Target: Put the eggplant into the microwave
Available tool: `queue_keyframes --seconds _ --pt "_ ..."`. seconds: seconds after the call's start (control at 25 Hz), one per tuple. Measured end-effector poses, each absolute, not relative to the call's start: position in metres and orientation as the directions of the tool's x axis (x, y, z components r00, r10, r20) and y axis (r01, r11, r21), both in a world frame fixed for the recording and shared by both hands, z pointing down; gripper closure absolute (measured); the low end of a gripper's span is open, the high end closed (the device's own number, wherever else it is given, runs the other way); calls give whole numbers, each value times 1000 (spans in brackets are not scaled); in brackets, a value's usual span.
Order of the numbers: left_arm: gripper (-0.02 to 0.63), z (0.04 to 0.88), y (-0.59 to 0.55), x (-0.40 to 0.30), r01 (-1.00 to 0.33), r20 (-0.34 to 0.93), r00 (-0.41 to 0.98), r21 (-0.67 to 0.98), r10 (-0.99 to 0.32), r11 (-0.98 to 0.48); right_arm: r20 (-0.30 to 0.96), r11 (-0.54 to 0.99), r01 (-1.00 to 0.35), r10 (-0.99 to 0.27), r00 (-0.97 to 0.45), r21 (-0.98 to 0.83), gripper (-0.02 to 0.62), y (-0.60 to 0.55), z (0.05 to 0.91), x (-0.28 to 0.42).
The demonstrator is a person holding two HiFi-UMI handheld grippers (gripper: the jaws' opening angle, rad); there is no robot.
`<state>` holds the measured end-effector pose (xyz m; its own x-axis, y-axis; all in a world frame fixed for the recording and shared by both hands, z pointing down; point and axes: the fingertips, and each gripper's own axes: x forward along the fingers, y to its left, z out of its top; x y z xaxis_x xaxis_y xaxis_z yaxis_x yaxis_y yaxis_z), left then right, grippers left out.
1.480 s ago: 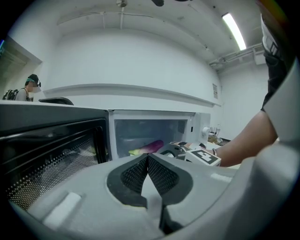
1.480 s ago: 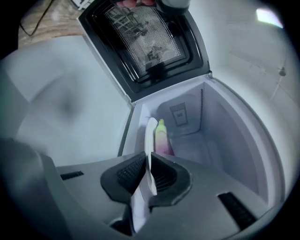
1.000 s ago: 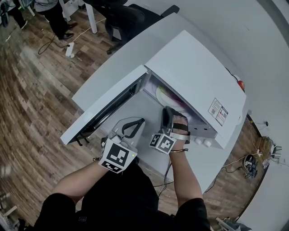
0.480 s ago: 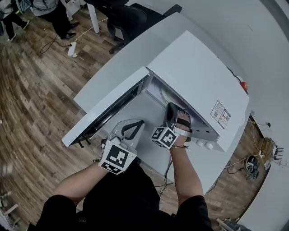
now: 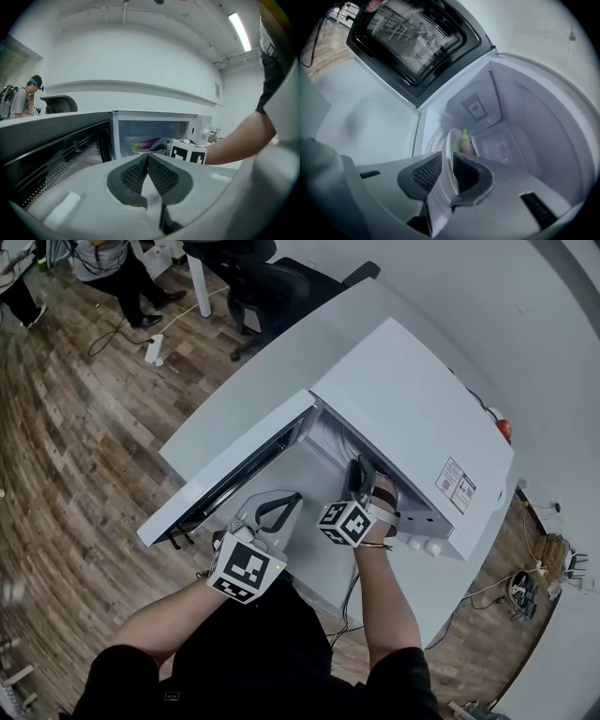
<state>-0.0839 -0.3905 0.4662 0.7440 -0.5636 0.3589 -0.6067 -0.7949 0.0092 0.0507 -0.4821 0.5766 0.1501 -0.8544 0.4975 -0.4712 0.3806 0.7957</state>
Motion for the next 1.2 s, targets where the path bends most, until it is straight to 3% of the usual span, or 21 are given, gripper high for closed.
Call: queue_keyframes --seconds 0.28,0.64,1.2 --pt "598 445 -375 -93 -592 343 762 28 -549 -805 506 378 -517 -853 127 768 508 -452 556 39" --pt "598 405 -338 -103 -551 298 803 38 -517 -834 523 360 -740 -852 -14 568 523 -381 493 6" --pt "598 350 -257 -88 -534 248 827 65 -505 -843 343 305 -944 -906 -246 128 555 -236 369 12"
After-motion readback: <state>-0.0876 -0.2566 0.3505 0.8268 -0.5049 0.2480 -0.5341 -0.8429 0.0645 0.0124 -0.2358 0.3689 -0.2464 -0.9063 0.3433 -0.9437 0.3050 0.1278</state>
